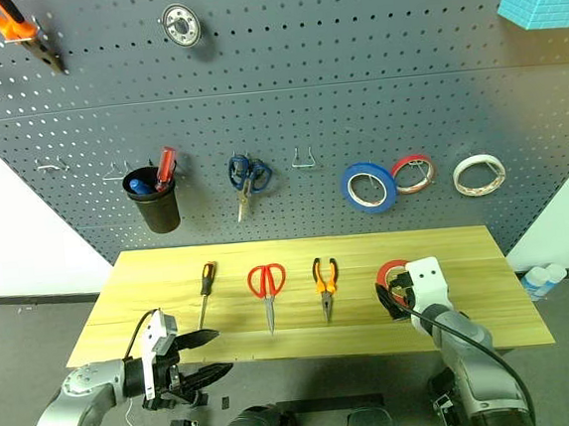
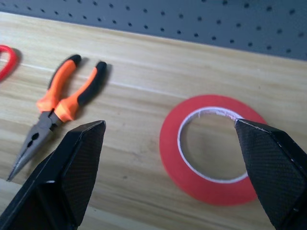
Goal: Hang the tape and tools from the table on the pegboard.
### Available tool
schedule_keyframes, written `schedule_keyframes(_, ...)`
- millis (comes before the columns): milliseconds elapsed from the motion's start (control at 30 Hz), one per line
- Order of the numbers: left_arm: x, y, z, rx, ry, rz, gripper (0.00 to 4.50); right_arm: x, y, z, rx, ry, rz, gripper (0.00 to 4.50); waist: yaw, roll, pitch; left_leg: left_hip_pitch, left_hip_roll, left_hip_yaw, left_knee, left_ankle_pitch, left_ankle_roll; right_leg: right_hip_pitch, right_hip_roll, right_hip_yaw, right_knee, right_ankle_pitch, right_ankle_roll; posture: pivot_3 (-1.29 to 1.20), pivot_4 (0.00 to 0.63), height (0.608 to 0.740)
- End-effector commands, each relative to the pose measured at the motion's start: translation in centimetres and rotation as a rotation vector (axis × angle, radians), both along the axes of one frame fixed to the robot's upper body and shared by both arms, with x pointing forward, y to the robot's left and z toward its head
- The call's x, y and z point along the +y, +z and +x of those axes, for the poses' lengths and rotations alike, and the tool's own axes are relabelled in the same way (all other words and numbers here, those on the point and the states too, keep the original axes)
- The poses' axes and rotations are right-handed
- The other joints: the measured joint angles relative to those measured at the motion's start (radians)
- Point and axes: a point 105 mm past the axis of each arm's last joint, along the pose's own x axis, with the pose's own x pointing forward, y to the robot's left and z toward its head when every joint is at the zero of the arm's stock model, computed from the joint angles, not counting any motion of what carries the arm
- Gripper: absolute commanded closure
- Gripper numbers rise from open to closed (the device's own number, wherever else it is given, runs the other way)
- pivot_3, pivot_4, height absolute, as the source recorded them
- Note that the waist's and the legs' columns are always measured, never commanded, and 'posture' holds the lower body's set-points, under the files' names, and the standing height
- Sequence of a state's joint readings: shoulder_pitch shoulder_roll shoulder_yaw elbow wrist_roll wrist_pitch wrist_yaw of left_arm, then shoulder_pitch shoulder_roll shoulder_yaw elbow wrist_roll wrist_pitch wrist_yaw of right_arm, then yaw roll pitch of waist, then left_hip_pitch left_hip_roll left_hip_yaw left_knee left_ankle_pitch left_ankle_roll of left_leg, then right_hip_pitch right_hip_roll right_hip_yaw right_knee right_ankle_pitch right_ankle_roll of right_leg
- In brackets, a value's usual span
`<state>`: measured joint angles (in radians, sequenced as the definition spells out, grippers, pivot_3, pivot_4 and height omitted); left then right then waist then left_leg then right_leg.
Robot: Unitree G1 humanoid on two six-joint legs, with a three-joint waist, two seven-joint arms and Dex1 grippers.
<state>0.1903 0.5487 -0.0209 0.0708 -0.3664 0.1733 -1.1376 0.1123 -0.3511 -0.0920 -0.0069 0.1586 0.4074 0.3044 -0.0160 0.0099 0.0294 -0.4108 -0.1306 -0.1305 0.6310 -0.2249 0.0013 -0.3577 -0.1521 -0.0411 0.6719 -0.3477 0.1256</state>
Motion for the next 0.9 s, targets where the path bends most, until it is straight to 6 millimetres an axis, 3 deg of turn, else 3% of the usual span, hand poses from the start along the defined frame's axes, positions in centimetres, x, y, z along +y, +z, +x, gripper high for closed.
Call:
schedule_keyframes(33, 0.2, 1.7, 0.3, -0.081, 0.007, -0.016, 0.02, 0.6, 1.0, 1.0, -0.027, -0.013, -0.042, 0.0, -0.001, 0.0, 0.0, 0.0, 0.0, 0.0, 0.0, 0.0, 0.0, 0.0, 0.0, 0.0, 0.0, 0.0, 0.0, -0.1, 0.0, 0.681)
schedule_keyframes(400, 1.0, 3.8, -2.5, -0.145, 0.005, -0.019, 0.02, 2.6, 0.8, 1.4, 0.006, 0.023, -0.025, 0.0, -0.003, 0.001, 0.002, 0.0, 0.0, 0.002, 0.0, 0.0, 0.0, -0.002, 0.0, 0.002, 0.002, -0.001, -0.001, -0.09, 0.021, 0.681)
schedule_keyframes(500, -1.6, 6.0, 1.4, -0.2, 0.0, -0.031, 0.02, 2.7, 0.8, 1.2, 0.019, 0.038, -0.025, 0.0, 0.021, 0.002, 0.013, 0.0, 0.0, 0.002, 0.001, 0.0, 0.0, -0.001, 0.0, 0.002, 0.004, -0.002, -0.004, -0.09, 0.052, 0.681)
schedule_keyframes(567, -2.7, 7.1, 2.8, -0.218, 0.018, -0.031, 0.02, 2.8, 0.7, 1.2, 0.022, 0.042, -0.027, 0.0, 0.024, 0.001, 0.019, 0.0, 0.0, 0.002, 0.004, 0.0, 0.0, -0.001, 0.0, 0.002, 0.008, -0.002, -0.004, -0.08, 0.074, 0.681)
schedule_keyframes(733, -3.3, 9.4, 2.9, -0.24, 0.032, -0.061, 0.02, 2.5, 1.9, 1.9, -0.017, 0.015, -0.02, 0.0, -0.027, -0.001, 0.042, 0.001, 0.0, 0.005, 0.006, 0.001, 0.003, -0.004, 0.001, 0.01, 0.011, -0.003, -0.004, -0.07, 0.117, 0.681)
schedule_keyframes(900, -3.3, 10.3, 2.2, -0.208, 0.009, -0.067, 0.02, 2.0, 2.6, 2.7, -0.036, 0.011, -0.049, 0.0, -0.028, -0.006, 0.068, -0.006, 0.001, 0.006, 0.002, 0.001, 0.004, -0.014, 0.001, 0.011, 0.011, -0.003, -0.004, -0.06, 0.137, 0.681)
